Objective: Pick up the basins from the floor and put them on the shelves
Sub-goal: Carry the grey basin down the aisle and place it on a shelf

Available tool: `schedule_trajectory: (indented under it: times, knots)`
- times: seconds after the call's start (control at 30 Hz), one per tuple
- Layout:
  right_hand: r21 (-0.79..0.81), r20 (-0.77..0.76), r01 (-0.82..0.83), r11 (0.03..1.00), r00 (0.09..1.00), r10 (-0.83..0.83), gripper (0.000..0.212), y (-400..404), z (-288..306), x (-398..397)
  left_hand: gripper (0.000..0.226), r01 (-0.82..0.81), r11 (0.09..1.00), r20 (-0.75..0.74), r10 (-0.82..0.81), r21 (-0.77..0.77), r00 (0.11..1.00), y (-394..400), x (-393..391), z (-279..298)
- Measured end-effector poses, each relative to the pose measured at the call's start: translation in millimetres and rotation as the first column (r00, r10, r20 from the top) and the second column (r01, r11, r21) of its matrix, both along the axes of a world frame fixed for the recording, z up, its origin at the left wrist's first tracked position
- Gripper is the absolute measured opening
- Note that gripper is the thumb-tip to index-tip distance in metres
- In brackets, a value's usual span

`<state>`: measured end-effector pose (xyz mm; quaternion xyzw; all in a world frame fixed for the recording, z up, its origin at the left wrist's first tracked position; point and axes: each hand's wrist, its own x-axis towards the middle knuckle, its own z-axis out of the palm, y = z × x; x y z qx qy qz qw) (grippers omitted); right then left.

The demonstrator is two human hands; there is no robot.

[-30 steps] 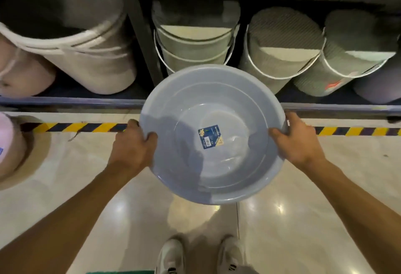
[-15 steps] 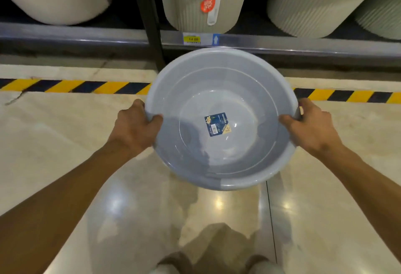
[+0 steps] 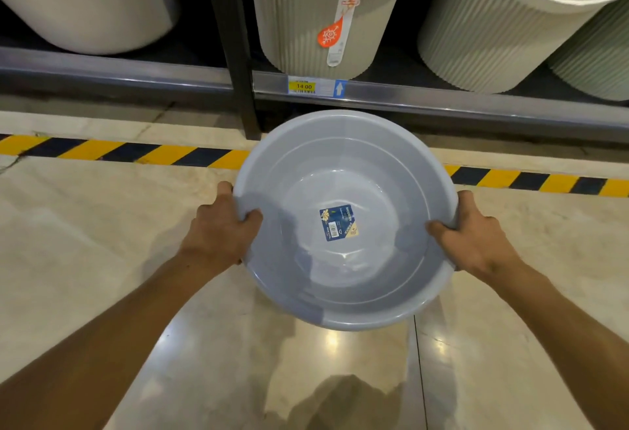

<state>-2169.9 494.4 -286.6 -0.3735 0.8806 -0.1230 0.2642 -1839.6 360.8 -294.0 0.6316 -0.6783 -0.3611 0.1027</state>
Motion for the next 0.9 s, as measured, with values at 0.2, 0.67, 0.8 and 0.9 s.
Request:
schedule_trajectory:
  times: [0.2,0.67,0.8,0.9]
  knots:
    - [-0.145,0.128,0.107,0.984,0.988,-0.089,0.041,0,-6,4,0.024,-0.038,0.998,-0.074,0.035,-0.040,0.997,1,0,-7]
    - [-0.187,0.096,-0.030,0.982,0.994,0.048,0.045,-38,158,36,0.022,-0.191,0.981,-0.042,0.189,-0.043,0.981,14,55,167]
    - [-0.189,0.123,-0.145,0.971,0.978,0.170,0.042,-68,310,72,0.024,-0.296,0.955,-0.043,0.295,-0.025,0.955,25,104,313]
    - [-0.203,0.132,-0.247,0.947,0.952,0.277,0.041,-90,440,111,0.032,-0.380,0.924,-0.026,0.379,-0.048,0.925,38,145,448]
